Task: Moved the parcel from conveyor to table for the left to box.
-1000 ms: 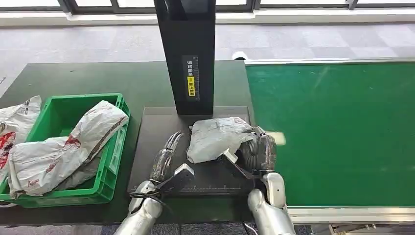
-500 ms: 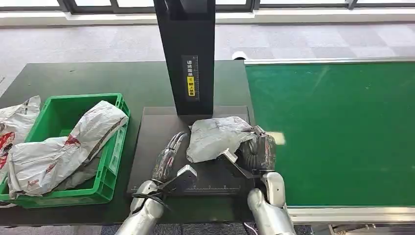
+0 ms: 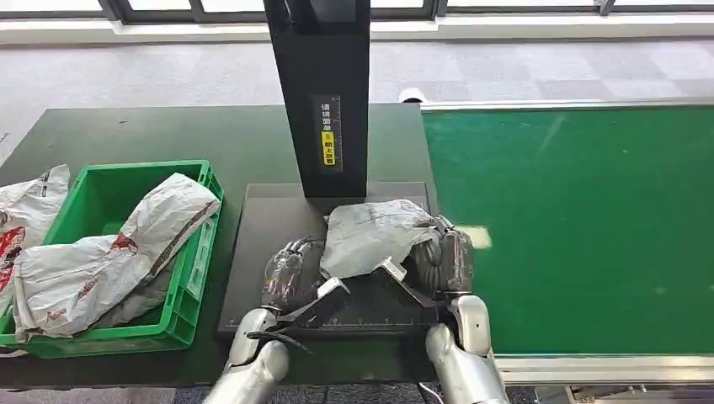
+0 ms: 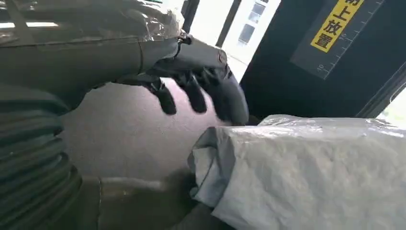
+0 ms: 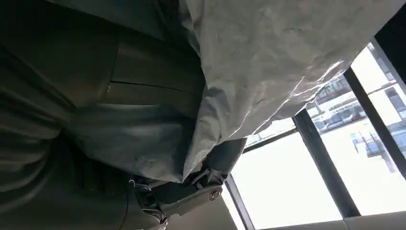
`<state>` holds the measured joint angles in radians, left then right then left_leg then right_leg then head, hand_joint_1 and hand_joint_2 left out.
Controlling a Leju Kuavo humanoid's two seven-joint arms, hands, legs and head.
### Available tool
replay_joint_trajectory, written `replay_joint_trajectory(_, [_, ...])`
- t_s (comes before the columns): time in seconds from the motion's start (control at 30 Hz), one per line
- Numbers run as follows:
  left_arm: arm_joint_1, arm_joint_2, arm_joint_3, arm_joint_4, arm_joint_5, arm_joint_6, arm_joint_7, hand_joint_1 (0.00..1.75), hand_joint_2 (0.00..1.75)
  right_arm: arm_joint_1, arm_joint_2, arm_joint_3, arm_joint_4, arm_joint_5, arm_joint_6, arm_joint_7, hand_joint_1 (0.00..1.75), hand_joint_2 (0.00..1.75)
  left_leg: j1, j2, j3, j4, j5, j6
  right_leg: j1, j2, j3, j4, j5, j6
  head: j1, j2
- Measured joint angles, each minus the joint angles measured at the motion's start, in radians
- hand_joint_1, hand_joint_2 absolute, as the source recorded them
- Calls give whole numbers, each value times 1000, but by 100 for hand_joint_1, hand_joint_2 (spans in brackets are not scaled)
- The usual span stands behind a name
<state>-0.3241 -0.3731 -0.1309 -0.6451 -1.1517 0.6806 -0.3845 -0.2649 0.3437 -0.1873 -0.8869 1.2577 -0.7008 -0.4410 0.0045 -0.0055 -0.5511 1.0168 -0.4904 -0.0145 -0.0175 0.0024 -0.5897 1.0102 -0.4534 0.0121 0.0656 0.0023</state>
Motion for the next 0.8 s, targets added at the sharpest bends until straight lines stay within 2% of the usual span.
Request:
replay_joint_trajectory(0.37, [4, -1, -2, -38, -34, 18, 29, 175, 175, 4, 0, 0, 0, -1, 0, 0, 173, 175, 0, 0, 0, 0, 0, 0, 0, 0, 0, 0, 0, 0, 0, 0])
replay_joint_trajectory(0.4, [5, 0, -2, -46, -34, 18, 29, 175, 175, 5, 0, 0, 0, -1, 0, 0, 105, 175, 0, 0, 0, 0, 0, 0, 0, 0, 0, 0, 0, 0, 0, 0])
replay_joint_trajectory(0.43, [6, 0, -2, -55, -34, 19, 29, 175, 175, 5, 0, 0, 0, -1, 0, 0, 0, 175, 0, 0, 0, 0, 0, 0, 0, 0, 0, 0, 0, 0, 0, 0])
replay_joint_trajectory(0.8, [21, 3, -2, -143, -38, 19, 17, 175, 175, 21, 0, -1, -19, 8, -1, -8, 0, 175, 0, 0, -1, 0, 0, 0, 0, 0, 0, 0, 0, 0, 0, 0])
